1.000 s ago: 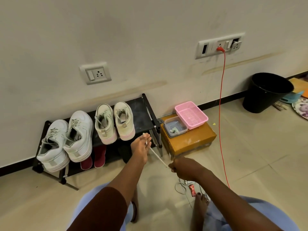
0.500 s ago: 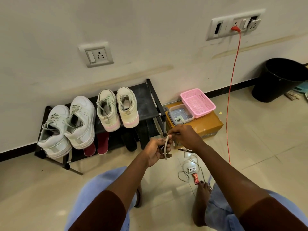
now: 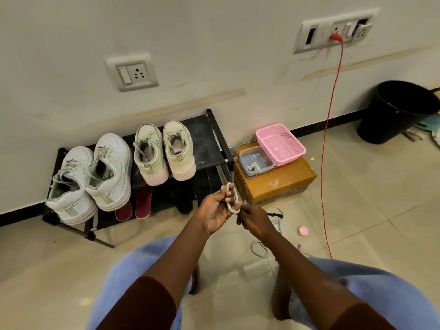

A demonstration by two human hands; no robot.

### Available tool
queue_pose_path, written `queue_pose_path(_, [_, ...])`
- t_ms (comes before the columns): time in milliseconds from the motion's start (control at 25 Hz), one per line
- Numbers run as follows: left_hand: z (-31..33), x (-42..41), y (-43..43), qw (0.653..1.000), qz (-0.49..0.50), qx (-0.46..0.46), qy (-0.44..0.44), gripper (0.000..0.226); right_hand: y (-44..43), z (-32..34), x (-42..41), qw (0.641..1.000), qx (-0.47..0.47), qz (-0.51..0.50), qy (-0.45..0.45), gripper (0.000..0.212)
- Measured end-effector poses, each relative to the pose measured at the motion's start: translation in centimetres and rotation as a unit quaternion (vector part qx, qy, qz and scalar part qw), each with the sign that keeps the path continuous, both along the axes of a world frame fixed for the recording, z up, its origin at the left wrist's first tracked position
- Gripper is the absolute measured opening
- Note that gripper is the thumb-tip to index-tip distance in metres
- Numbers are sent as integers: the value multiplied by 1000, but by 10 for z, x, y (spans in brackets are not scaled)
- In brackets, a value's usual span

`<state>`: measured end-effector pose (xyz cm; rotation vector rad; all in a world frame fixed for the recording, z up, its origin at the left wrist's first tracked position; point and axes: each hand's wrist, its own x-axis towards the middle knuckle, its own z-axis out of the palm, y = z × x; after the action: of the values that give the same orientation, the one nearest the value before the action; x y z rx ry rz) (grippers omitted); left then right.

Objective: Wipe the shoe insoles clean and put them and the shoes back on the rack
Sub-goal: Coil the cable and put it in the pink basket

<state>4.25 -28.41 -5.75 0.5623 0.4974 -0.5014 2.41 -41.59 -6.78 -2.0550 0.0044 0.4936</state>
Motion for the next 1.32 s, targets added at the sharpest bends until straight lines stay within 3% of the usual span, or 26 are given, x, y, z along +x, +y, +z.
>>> queue_pose_path(160, [-2,1,-6,993,27,114,-19,31,4,2,-3,986,-114,122,29,18])
queue_pose_path(280, [0,-4,-8,952,-57,297,-55,33,1,26,4,954,-205,217,21,24])
queue_pose_path(400, [2,-9,-7,902,-170,390,-72,32,-3,59,18,943,-231,240,-22,22])
queue_pose_path(480, [2,-12,-6,900,-224,370,-61,30,-7,70,34,944,-224,236,-49,18])
queue_pose_path(640, [8,-14,-8,944,-212,250,-38,32,-13,68,55,959,-170,206,-93,17])
queue_pose_path(800, [11,-8,-5,972,-175,154,-27,33,-19,41,58,989,-47,69,-125,15])
queue_pose_path(960, [10,-4,-2,982,-138,124,-41,36,-17,11,41,996,12,-49,-77,16])
queue_pose_path(1160, [3,-3,-6,985,-28,172,-11,33,-8,-10,12,996,54,-57,33,23])
queue_pose_path(1320, [2,-3,-9,985,34,166,18,31,-1,-3,2,995,-59,57,53,18])
